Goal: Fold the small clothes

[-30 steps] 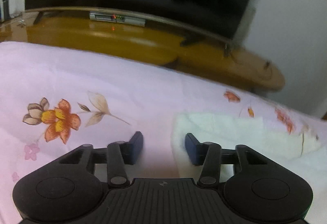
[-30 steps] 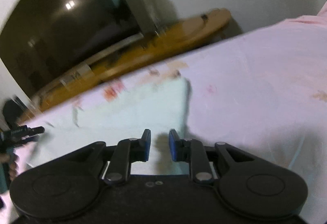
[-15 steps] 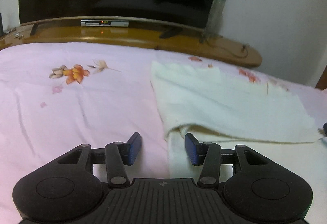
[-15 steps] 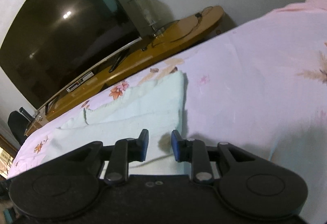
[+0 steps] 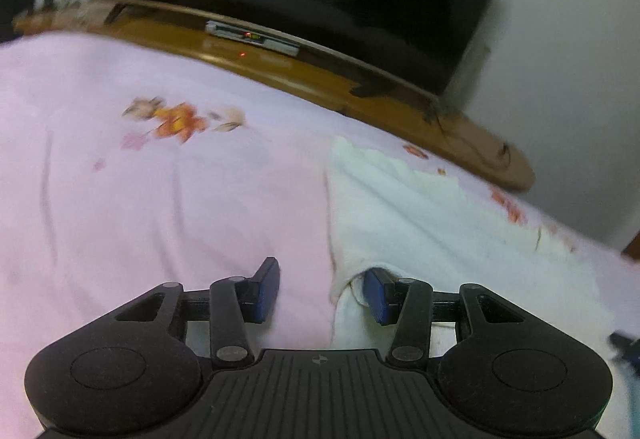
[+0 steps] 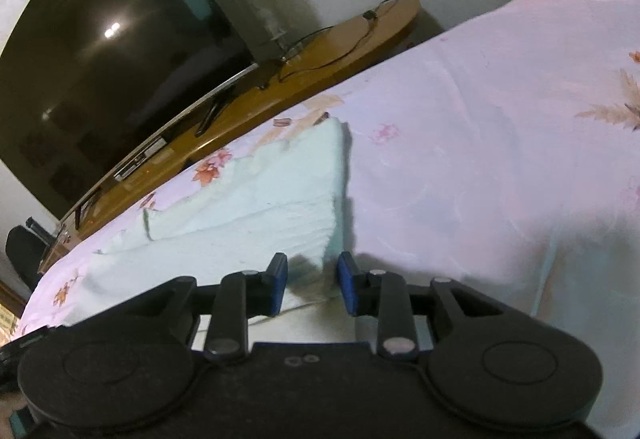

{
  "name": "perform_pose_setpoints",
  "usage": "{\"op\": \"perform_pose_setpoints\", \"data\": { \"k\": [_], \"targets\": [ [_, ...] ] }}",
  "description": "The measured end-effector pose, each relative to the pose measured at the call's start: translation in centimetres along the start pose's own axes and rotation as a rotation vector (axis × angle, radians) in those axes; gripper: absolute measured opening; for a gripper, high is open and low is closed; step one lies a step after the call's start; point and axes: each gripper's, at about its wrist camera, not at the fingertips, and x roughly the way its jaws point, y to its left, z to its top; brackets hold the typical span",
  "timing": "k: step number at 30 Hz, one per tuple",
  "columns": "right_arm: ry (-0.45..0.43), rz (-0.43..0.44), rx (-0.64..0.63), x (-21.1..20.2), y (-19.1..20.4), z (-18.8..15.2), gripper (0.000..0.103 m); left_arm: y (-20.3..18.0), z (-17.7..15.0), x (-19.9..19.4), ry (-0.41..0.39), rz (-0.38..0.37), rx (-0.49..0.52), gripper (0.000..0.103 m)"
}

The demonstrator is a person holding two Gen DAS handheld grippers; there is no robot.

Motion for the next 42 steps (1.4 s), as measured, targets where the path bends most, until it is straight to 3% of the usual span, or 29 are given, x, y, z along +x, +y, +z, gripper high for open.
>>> {"op": "perform_pose_setpoints", "data": {
  "k": [8, 12, 14, 16, 18, 19, 21, 24, 27, 30, 31, 35, 37, 39, 40, 42],
  "targets": [
    [-0.014, 0.01, 0.01, -0.7, -0.3, 0.0, 0.029, 1.6, -0.8, -2.0, -0.001, 0.002, 0.0, 0.047],
    [-0.044, 0.022, -0.018, -1.8, 0.0, 0.6, 0.029, 2.1, 0.5, -3.8, -0.087, 0.004, -0.013, 0.047],
    [-0.072, 0.027, -0.038, -2.3, 0.4, 1.1, 0.027, 0.7, 1.8, -3.2, -0.104, -0.048, 0.016, 0.047],
    [-0.094, 0.032, -0.074, -2.3, 1.1, 1.4, 0.011, -1.7, 2.8, -2.3, -0.105, -0.151, 0.061, 0.047],
    [-0.095, 0.021, -0.114, -1.8, 2.1, 1.6, 0.009, -4.1, 2.9, -0.7, -0.055, -0.233, 0.122, 0.047],
    [-0.09, 0.022, -0.144, -1.5, 2.6, 1.6, 0.009, -4.9, 2.5, 0.3, -0.02, -0.235, 0.147, 0.047],
    [-0.075, -0.002, -0.2, -0.6, 3.4, 1.4, 0.009, -5.2, 1.0, 2.7, 0.072, -0.174, 0.176, 0.046],
    [0.018, -0.08, -0.26, 1.6, 3.0, 0.7, 0.006, -5.1, -0.2, 2.1, 0.054, -0.177, 0.244, 0.047],
    [0.005, -0.065, -0.288, 0.9, 3.1, 1.3, 0.006, -5.9, 1.3, 1.2, 0.041, -0.164, 0.326, 0.047],
    [-0.06, -0.071, -0.275, -0.2, 2.9, 2.3, 0.026, -6.1, 3.2, 1.4, -0.016, -0.182, 0.333, 0.047],
    [-0.06, -0.079, -0.249, 0.0, 2.6, 2.6, 0.027, -6.0, 4.0, 2.1, -0.019, -0.171, 0.324, 0.047],
    [-0.011, -0.053, -0.182, 1.6, 1.7, 3.2, 0.025, -6.2, 4.9, 4.2, 0.0, -0.135, 0.285, 0.047],
    [0.002, -0.058, -0.216, 2.3, 1.8, 2.9, 0.012, -6.6, 4.2, 6.3, 0.094, -0.059, 0.298, 0.047],
    [-0.024, -0.106, -0.255, 2.6, 2.3, 2.5, 0.012, -6.5, 3.8, 6.8, 0.069, -0.005, 0.299, 0.047],
    [-0.029, -0.109, -0.244, 2.6, 2.4, 2.5, 0.013, -6.5, 4.2, 6.5, 0.064, -0.023, 0.289, 0.047],
    [-0.066, -0.108, -0.24, 1.7, 2.8, 2.5, 0.02, -6.7, 5.0, 5.3, -0.024, -0.072, 0.295, 0.047]
  ]
}}
